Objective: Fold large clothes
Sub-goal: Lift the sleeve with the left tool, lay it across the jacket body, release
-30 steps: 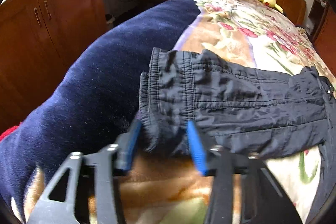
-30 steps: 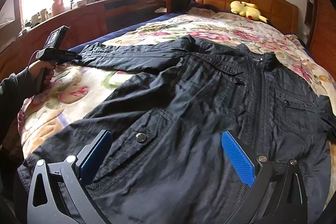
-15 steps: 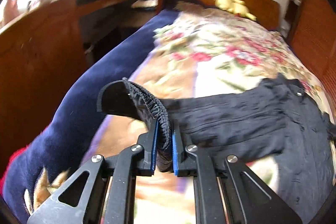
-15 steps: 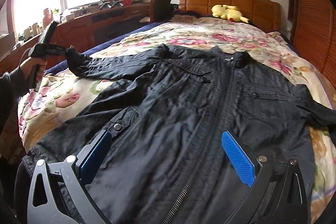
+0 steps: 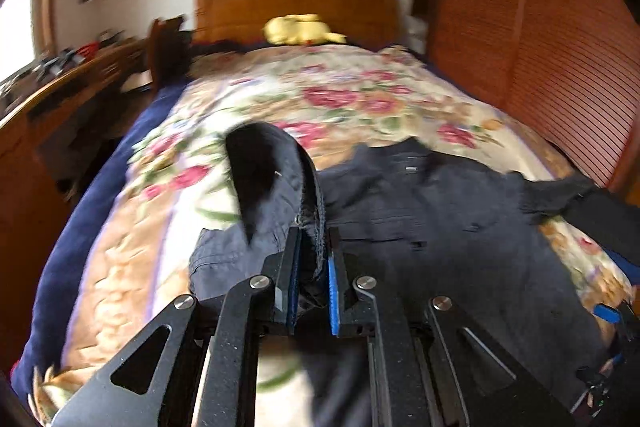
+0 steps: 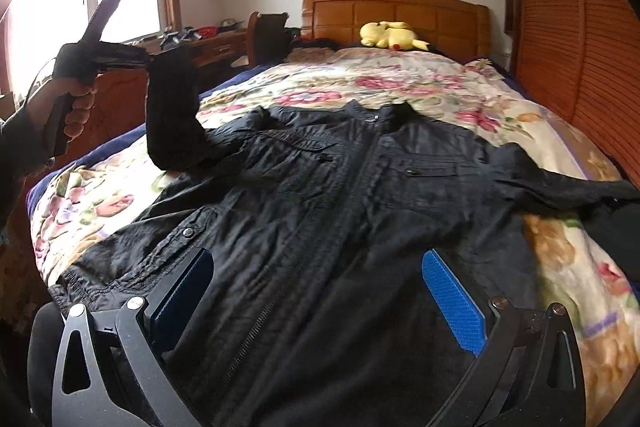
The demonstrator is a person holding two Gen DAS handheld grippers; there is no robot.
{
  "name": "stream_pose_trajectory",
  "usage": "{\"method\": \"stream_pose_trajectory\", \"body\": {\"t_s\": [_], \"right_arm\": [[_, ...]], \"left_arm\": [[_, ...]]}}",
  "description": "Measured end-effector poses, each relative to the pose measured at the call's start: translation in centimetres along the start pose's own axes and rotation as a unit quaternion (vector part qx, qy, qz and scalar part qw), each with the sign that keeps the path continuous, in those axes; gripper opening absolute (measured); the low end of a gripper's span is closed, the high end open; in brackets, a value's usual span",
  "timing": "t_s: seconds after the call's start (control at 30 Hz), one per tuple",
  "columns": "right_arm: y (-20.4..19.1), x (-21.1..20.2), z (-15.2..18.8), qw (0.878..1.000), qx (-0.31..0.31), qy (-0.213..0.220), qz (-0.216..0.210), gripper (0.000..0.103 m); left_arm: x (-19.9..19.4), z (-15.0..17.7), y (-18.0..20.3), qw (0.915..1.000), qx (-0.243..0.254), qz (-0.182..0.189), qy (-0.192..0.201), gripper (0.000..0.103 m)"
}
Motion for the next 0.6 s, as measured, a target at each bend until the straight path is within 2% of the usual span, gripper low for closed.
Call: {"method": "stream_pose_trajectory", "body": {"t_s": [0.13, 0.33, 0.47, 0.6], "right_arm": [[0.6, -1.4, 0.4, 1.000, 0.006, 0.008, 0.007, 0.103], [1.6, -2.5, 1.5, 1.000, 0.019, 0.007, 0.013, 0.103], [1.7, -2.3, 1.7, 1.000, 0.017, -0.001, 0.013, 0.103], [1.7, -1.4, 1.1, 1.000, 0.011, -0.010, 0.006, 0.103]], "left_arm": [[-0.3, -0.1, 4.8, 0.9993, 0.033, 0.019, -0.005, 0.012], [-0.8, 1.5, 9.5, 0.9968, 0.076, 0.021, -0.001, 0.013], [-1.4, 3.0, 10.4, 0.9970, 0.060, 0.049, -0.002, 0.033], [-2.2, 5.2, 9.6, 0.9970, 0.051, 0.059, 0.003, 0.038]]}}
Point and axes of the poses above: each gripper's, at about its wrist camera, not at the fingertips, and x roughly the way its jaws point, y to its right, z to its underside, the point moved 1 cm from there along x, roughly the way its jaws point, and after that the axes turned 8 degrees about -z, right-handed, at the moved point
